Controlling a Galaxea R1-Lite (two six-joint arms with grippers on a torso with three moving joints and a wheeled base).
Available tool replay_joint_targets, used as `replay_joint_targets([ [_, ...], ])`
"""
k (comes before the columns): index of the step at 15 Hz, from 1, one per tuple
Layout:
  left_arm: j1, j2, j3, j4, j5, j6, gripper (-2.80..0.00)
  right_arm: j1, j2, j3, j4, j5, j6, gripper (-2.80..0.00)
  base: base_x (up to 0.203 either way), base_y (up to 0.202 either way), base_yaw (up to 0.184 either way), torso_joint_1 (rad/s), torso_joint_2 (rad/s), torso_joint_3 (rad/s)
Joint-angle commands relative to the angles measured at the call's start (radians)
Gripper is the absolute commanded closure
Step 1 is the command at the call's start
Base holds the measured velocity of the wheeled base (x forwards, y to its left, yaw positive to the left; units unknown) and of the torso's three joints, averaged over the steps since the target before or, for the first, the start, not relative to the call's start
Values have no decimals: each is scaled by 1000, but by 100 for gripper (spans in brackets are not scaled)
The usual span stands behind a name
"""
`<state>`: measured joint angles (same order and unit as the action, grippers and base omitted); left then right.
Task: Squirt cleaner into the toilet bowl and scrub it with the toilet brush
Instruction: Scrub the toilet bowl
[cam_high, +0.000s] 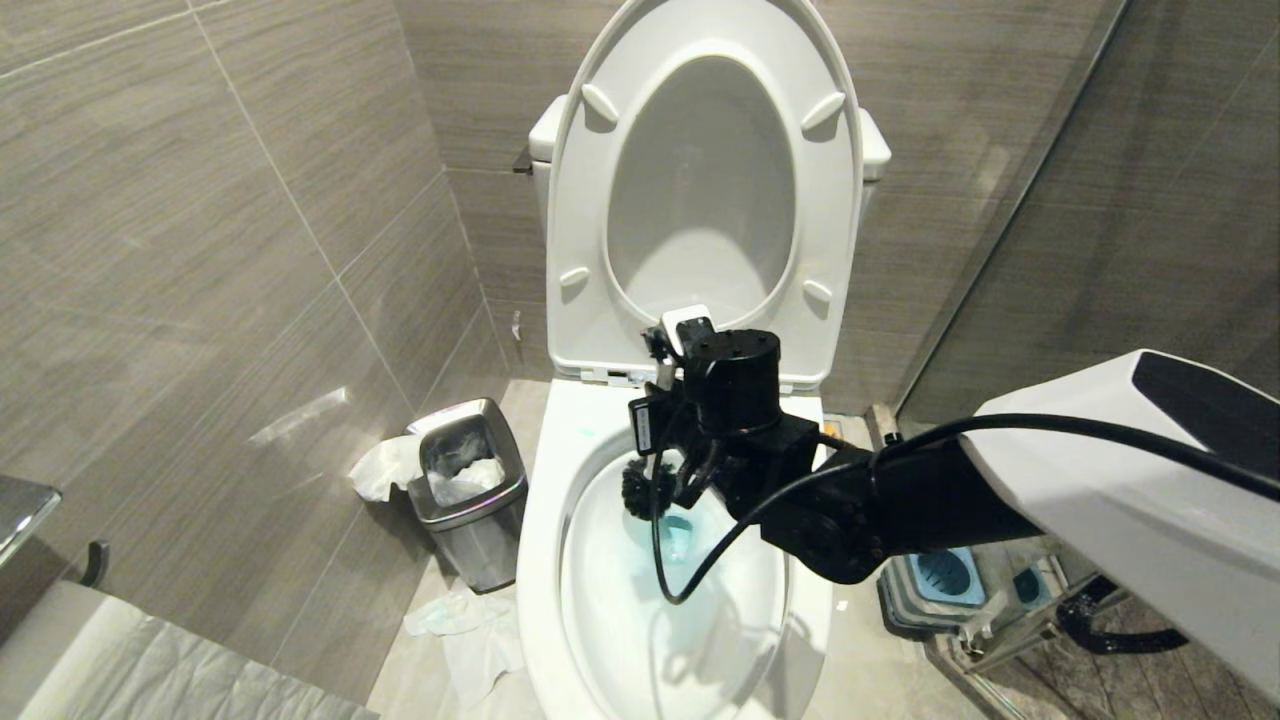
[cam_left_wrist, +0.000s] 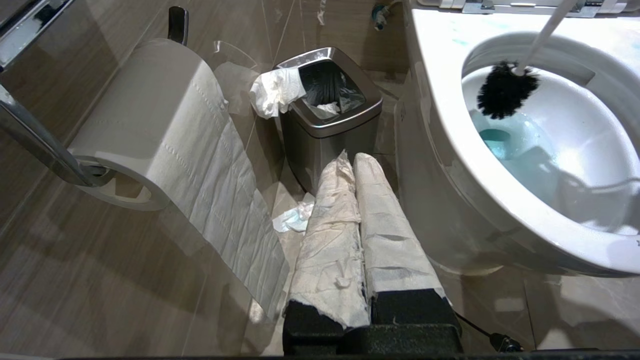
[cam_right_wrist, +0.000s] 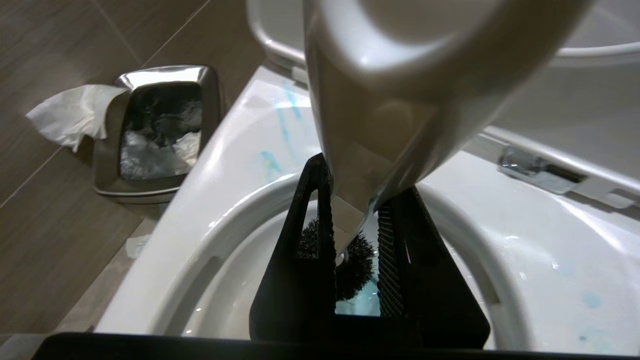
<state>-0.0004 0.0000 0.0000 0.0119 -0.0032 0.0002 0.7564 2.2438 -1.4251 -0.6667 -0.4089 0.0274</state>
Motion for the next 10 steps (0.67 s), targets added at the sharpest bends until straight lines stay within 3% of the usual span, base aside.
replay_joint_targets([
  [1,-1,0,2,0,0,0,0,41,49,-38,22,-2,-1,0,0,0,0,0,0,0],
  [4,0,0,2,0,0,0,0,76,35,-10,25,-1,-2,0,0,0,0,0,0,0],
  [10,0,0,2,0,0,0,0,167,-107,199,22,-4,21,0,0,0,0,0,0,0],
])
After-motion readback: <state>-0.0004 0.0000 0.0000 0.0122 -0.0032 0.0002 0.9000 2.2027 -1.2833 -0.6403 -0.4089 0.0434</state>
